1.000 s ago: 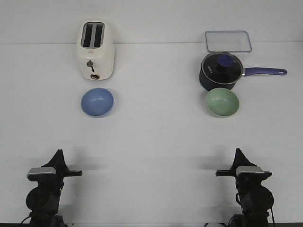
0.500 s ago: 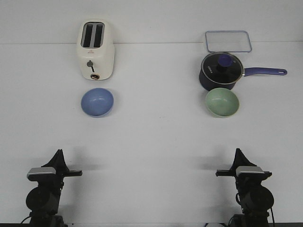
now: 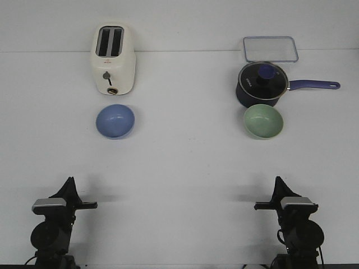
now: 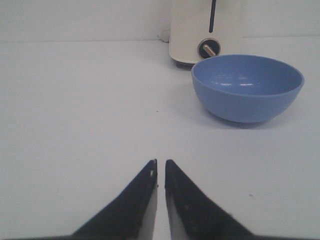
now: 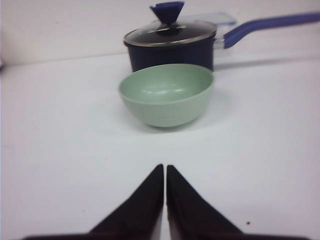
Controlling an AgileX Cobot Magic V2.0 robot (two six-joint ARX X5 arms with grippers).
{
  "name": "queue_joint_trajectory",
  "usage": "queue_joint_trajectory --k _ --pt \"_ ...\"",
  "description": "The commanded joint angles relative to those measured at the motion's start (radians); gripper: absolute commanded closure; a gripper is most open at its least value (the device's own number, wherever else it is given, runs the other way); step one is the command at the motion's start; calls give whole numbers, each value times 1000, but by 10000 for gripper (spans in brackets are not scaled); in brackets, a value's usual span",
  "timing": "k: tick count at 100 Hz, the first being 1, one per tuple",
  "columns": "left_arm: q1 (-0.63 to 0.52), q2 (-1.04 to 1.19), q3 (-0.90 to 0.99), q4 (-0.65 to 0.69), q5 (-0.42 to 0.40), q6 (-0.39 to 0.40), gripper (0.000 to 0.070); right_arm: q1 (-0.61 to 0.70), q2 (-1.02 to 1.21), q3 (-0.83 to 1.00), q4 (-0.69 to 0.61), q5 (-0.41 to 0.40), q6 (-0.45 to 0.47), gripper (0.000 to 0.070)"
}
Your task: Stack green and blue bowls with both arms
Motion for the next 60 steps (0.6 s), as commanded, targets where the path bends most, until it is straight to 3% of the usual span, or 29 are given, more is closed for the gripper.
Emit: queue_joint_trajectory --k 1,25,38,42,51,60 --pt "2 -2 -20 10 5 16 685 -2 -2 -5 12 -7 94 689" --pt "2 -2 -20 11 5 16 685 -2 24 119 -13 -6 298 696" --pt "2 -2 -20 10 5 16 685 -2 164 294 -41 46 270 677" --pt "2 -2 -20 11 5 16 685 -2 234 352 -50 56 247 607" --pt "2 -2 -20 11 5 16 685 -3 423 480 -75 61 192 355" --pt "2 -2 -20 10 5 16 685 -4 633 609 -124 62 161 326"
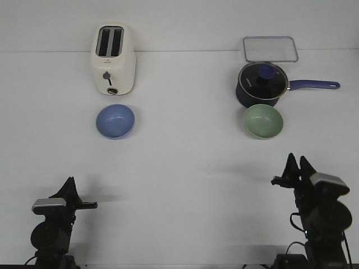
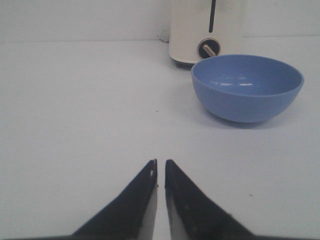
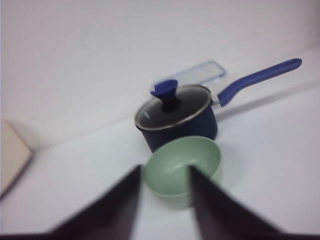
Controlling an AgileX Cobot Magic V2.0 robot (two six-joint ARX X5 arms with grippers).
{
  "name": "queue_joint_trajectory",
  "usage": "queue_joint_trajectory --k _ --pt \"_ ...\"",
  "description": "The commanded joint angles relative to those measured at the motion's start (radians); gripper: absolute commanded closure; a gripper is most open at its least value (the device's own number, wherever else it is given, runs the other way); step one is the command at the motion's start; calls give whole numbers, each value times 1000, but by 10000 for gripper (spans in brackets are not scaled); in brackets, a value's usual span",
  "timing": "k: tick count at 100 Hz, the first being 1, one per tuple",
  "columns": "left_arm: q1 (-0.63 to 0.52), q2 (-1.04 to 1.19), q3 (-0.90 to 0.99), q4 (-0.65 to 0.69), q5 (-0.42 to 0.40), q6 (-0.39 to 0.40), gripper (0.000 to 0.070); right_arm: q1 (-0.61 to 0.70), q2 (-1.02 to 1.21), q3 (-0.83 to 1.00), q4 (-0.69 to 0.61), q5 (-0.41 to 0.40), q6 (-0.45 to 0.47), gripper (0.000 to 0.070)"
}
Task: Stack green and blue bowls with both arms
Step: 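Reach the right gripper forward and grasp the rim of the pale green bowl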
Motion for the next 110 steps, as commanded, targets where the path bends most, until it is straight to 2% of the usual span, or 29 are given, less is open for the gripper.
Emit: queue_joint_trajectory --k 1,19,37,52,69,83,95,104,110 --pt "2 -2 -20 10 5 16 685 -3 186 94 -35 5 -55 326" --pt "2 -2 -20 10 5 16 685 -7 602 317 -69 56 -134 326" --pt "2 -2 -20 10 5 16 685 -50 934 494 -79 48 -129 326" --pt "2 -2 -20 10 5 16 685 -79 1112 598 -99 31 -127 326" --pt "2 -2 -20 10 5 16 685 -103 1219 631 -74 -22 -119 334" --pt "2 -2 -20 11 5 16 685 -107 1262 631 -64 -57 -108 439" --pt "2 -2 -20 11 5 16 685 -107 1270 631 -65 -57 -107 603" --pt "2 -2 -20 11 5 16 685 -107 1270 631 -65 -57 -105 700" --pt "2 -2 -20 11 5 16 685 -109 1269 631 -66 -58 -101 700"
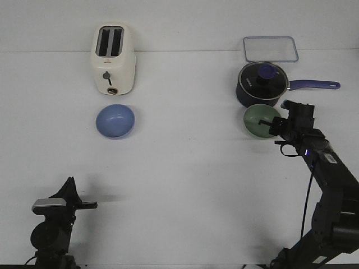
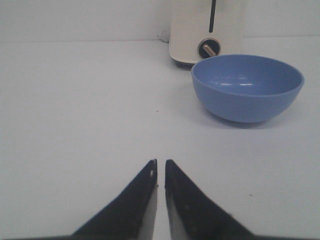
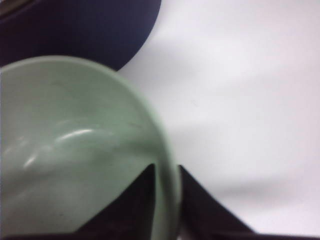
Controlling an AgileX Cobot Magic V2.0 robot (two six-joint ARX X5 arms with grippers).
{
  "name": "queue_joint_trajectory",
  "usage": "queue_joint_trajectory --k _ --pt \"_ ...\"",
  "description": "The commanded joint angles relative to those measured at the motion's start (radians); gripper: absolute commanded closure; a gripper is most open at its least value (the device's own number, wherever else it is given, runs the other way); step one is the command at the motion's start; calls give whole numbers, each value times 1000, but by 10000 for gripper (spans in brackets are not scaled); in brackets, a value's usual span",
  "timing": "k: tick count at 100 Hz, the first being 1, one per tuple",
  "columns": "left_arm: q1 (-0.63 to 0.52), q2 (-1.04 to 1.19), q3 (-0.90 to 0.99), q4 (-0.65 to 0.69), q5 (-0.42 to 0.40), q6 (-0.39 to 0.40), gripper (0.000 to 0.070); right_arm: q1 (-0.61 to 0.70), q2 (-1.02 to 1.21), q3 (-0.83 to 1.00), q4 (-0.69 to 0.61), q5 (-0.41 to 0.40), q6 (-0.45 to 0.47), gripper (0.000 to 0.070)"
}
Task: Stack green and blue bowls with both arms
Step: 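Reach the right gripper forward and grasp the rim of the pale green bowl, then drag the green bowl toward the robot to the table center and release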
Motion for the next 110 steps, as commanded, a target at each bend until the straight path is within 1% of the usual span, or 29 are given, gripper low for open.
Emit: queue_joint_trajectory --k 1,15,22,33,37,44,52,58,62,69,86,100,110 --pt "2 -2 -20 10 5 16 685 -4 19 21 9 -2 14 700" --pt "2 -2 -20 11 5 16 685 -14 -18 21 -29 -32 13 700" --pt "2 -2 -20 10 5 16 685 -15 -70 18 -67 -67 12 700" --pt "2 -2 -20 11 5 16 686 2 -173 -9 -113 -147 12 700" --pt "2 -2 -20 10 5 16 685 25 -222 -35 -114 -161 12 700" --pt "2 -2 -20 10 5 16 685 74 -310 -93 -113 -157 12 700" --pt "2 -2 -20 10 5 16 685 165 -421 -182 -107 -159 42 700" --pt "2 -2 -20 10 5 16 685 247 -486 -245 -108 -161 47 700" --pt "2 -2 -20 10 5 16 685 310 -520 -282 -116 -156 53 700" --pt "2 -2 -20 10 5 16 686 420 -555 -338 -117 -145 89 700" --pt "2 -2 -20 10 5 16 686 649 -563 -409 -87 -35 154 700" --pt "2 -2 -20 10 5 16 685 770 -534 -410 -60 22 180 700" --pt "2 -2 -20 10 5 16 685 814 -512 -410 -65 56 180 700"
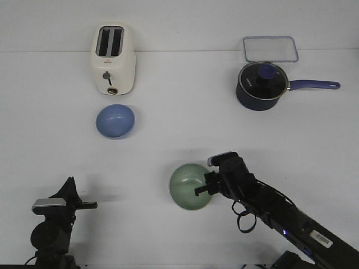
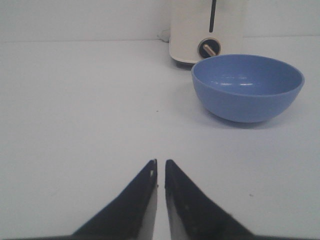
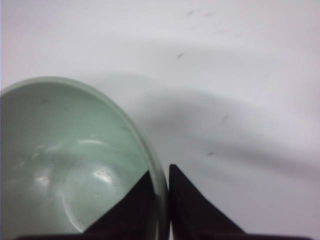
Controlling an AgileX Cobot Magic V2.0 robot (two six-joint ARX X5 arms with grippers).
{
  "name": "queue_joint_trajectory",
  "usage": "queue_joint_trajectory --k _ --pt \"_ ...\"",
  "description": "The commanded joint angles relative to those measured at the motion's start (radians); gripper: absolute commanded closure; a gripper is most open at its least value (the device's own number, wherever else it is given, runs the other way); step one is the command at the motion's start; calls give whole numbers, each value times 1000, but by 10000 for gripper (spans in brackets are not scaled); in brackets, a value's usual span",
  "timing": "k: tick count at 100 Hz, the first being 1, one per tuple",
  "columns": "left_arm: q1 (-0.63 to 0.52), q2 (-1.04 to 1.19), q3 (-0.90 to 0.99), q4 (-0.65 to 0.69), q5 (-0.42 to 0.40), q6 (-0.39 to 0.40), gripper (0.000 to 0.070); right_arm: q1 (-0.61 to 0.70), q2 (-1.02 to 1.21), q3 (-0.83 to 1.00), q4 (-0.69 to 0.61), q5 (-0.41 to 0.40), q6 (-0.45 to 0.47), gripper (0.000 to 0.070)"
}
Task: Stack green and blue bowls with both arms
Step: 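Drag the green bowl toward the robot to the table center and release, then open the right gripper and pull it back beside the green bowl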
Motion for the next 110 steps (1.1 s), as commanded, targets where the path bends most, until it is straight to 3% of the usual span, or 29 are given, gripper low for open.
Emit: queue_joint_trajectory --k 1,41,48,56,60,84,104,110 --pt "2 -2 -20 10 5 16 685 26 31 10 0 29 25 700" --pt "2 -2 -20 10 5 16 685 46 113 10 -10 48 34 682" --pt "2 -2 -20 10 5 16 685 46 113 10 -12 48 34 580" --pt "2 -2 -20 10 5 16 686 45 113 10 -14 47 33 358" --pt "2 -2 -20 10 5 16 685 45 110 10 -16 47 28 305" --pt "2 -2 -20 11 5 16 685 40 -48 11 -19 71 -69 307" --pt "2 -2 -20 11 5 15 685 84 -329 2 -81 216 -151 343" --pt "2 -2 -20 11 6 -30 685 106 -414 -18 -79 243 -151 378"
